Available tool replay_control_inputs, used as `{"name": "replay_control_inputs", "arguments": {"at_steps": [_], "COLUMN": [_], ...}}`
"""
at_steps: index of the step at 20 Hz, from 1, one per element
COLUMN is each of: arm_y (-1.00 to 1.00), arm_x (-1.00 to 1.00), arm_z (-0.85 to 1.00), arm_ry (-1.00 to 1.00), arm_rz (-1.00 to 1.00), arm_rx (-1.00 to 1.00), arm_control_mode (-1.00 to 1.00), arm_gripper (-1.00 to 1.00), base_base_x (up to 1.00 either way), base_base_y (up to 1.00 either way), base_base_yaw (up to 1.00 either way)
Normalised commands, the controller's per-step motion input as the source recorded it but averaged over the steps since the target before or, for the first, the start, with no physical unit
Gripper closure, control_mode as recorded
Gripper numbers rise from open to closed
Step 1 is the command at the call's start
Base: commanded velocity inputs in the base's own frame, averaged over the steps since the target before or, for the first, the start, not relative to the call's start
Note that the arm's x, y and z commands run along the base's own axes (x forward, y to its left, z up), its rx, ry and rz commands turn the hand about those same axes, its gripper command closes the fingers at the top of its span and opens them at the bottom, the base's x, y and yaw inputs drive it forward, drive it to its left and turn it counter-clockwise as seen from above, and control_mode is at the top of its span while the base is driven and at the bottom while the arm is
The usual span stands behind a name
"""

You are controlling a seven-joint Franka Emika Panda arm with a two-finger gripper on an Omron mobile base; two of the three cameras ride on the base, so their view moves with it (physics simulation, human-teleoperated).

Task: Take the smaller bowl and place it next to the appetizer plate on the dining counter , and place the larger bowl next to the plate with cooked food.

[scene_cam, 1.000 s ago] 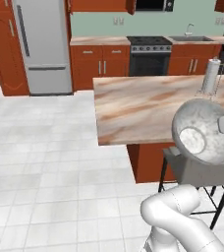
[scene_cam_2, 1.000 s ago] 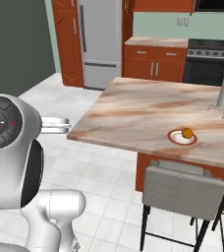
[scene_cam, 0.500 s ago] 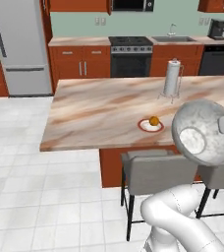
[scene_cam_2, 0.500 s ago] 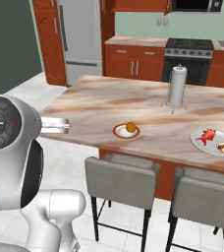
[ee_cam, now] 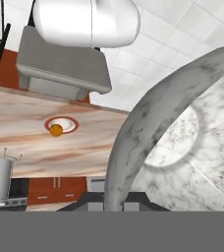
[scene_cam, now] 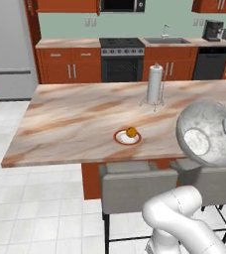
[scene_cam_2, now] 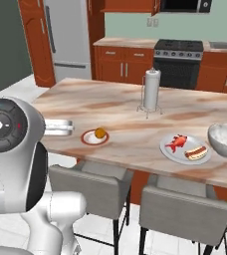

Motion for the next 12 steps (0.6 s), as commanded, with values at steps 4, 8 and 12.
{"name": "replay_control_inputs", "arguments": {"at_steps": [4, 8, 12], "arm_y": [0.00, 0.00, 0.00], "arm_x": [0.00, 0.00, 0.00], "arm_z": [0.00, 0.00, 0.00], "arm_ry": [0.00, 0.00, 0.00], "arm_rz": [0.00, 0.00, 0.00], "arm_rx": [0.00, 0.00, 0.00], "arm_control_mode": [1.00, 1.00, 1.00], "arm_gripper": [1.00, 1.00, 1.00], "base_base_x": [0.85, 1.00, 0.69], "base_base_y": [0.00, 0.01, -0.10], "base_base_yaw": [-0.01, 0.00, -0.07]}}
